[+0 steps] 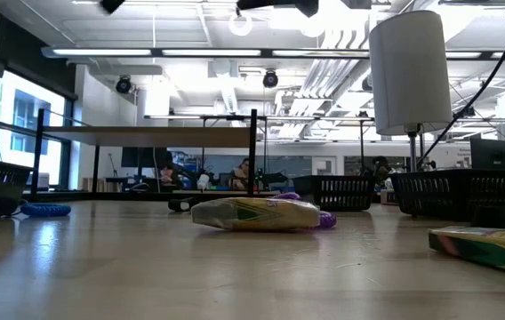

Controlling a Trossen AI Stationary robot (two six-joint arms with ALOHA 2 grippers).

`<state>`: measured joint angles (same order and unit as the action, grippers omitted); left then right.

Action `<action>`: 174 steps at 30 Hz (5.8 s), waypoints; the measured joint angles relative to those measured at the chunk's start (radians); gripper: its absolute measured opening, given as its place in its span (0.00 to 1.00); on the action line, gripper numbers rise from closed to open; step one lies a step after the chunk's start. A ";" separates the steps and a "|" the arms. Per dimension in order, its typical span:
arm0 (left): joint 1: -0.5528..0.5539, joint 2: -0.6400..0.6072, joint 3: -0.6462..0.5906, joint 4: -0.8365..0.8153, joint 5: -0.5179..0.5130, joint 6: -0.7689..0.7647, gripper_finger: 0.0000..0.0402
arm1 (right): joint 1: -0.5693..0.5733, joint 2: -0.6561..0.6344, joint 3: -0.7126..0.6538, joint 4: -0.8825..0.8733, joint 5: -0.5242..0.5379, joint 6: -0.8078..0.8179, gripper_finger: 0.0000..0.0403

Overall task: Pick & Place Office Desk Supplies
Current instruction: Put the black rubberband into the bottom right black bin

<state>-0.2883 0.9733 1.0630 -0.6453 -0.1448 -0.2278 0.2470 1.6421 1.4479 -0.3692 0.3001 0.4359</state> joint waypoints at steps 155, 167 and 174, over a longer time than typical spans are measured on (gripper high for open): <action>0.182 0.154 -0.001 0.329 0.144 -0.076 0.39 | -0.020 0.002 0.000 0.148 0.067 -0.221 0.01; 0.174 0.154 -0.001 0.235 0.198 -0.114 0.51 | 0.026 -0.008 0.000 -0.283 0.124 0.103 0.01; 0.174 0.154 -0.001 0.158 0.230 -0.139 0.51 | 0.092 -0.008 0.000 -0.784 0.132 0.530 0.01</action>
<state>-0.1139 1.1271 1.0618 -0.4874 0.0848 -0.3665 0.3392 1.6344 1.4479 -1.1536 0.4323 0.9656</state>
